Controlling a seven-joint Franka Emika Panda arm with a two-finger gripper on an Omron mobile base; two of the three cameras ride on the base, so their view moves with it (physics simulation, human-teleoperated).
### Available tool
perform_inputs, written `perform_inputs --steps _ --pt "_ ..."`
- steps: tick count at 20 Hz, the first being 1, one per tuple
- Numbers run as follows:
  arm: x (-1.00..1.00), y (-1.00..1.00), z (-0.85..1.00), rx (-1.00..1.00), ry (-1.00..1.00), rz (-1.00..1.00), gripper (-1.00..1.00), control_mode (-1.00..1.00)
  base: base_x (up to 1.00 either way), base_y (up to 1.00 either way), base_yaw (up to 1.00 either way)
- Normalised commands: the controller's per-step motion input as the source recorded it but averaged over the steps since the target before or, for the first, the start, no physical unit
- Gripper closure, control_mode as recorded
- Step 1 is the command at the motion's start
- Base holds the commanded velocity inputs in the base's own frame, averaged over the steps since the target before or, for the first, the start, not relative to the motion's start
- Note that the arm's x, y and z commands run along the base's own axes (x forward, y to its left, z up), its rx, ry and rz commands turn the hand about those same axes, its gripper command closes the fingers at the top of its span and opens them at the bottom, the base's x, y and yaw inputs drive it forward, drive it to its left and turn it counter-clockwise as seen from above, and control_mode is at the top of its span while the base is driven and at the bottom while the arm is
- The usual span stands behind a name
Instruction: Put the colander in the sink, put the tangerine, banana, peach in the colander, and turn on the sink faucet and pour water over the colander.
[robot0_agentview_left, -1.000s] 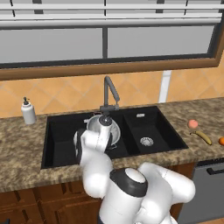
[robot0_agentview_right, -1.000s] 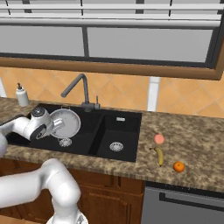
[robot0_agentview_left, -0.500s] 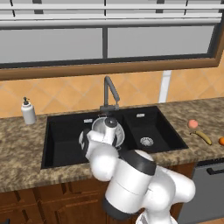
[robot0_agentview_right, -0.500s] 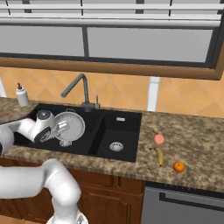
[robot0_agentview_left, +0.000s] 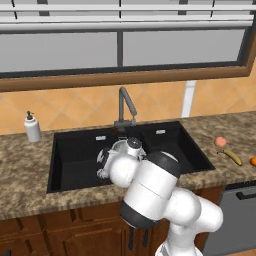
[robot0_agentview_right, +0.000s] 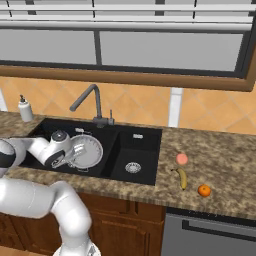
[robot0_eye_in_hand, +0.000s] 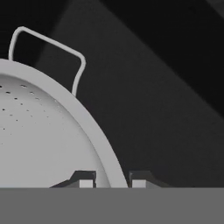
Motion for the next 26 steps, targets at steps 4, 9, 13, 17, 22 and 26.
perform_inputs --steps 4,9,13,17,22,26 --pt "0.0 -0.25 -0.28 0.0 0.01 0.0 1.0 -1.0 0.0 0.0 0.0" --pt "0.0 -0.08 -0.38 0.0 0.14 0.02 1.0 -1.0 0.0 0.0 0.0" --pt "0.0 -0.04 -0.55 0.0 0.16 0.03 1.0 -1.0 0.0 0.0 0.0" --pt "0.0 -0.02 -0.52 0.0 0.03 0.02 1.0 -1.0 0.0 0.0 0.0" --pt "0.0 0.0 -0.48 0.0 -0.02 0.04 1.0 -1.0 0.0 0.0 0.0" --pt "0.0 -0.08 -0.49 0.0 -0.07 0.04 1.0 -1.0 0.0 0.0 0.0"
